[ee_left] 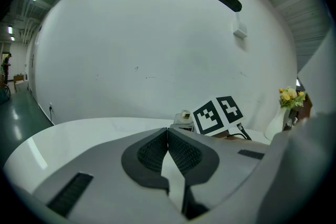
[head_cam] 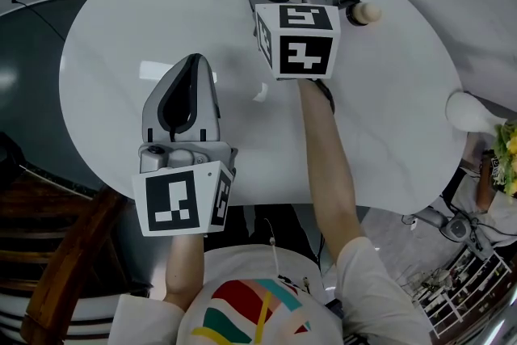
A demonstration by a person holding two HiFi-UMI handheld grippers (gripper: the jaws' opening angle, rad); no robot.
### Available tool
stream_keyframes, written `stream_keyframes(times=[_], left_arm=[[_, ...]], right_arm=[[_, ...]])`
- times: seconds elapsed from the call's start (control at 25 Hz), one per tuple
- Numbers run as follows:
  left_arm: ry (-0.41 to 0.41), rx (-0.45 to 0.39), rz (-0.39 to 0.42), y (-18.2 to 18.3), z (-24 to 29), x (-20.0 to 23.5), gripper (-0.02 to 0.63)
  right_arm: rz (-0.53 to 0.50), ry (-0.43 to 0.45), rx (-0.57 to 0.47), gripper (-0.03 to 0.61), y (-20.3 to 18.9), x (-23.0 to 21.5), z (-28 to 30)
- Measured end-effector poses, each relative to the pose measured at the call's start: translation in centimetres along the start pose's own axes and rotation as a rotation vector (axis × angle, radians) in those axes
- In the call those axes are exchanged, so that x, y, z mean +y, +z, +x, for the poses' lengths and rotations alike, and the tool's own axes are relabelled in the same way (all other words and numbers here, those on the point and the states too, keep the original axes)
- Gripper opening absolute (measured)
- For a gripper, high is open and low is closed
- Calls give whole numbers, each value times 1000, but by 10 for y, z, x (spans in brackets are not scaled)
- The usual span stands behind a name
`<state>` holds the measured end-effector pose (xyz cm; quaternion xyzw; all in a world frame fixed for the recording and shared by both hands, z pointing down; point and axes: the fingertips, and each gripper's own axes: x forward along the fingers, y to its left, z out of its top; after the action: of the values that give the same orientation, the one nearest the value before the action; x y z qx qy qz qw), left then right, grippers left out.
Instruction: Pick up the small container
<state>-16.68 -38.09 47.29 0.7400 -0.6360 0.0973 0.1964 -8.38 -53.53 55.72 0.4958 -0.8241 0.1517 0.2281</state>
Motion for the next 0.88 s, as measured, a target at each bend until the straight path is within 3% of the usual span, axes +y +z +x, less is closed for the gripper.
stream_keyframes(times=[0.48, 0.88], left_arm=[[8, -47, 15, 28, -9, 4, 16], [36, -135, 0, 71, -24, 11, 15]], right_arm=[[60, -26, 27, 333, 0, -6, -2], [58, -69, 10, 333, 32, -11, -41]])
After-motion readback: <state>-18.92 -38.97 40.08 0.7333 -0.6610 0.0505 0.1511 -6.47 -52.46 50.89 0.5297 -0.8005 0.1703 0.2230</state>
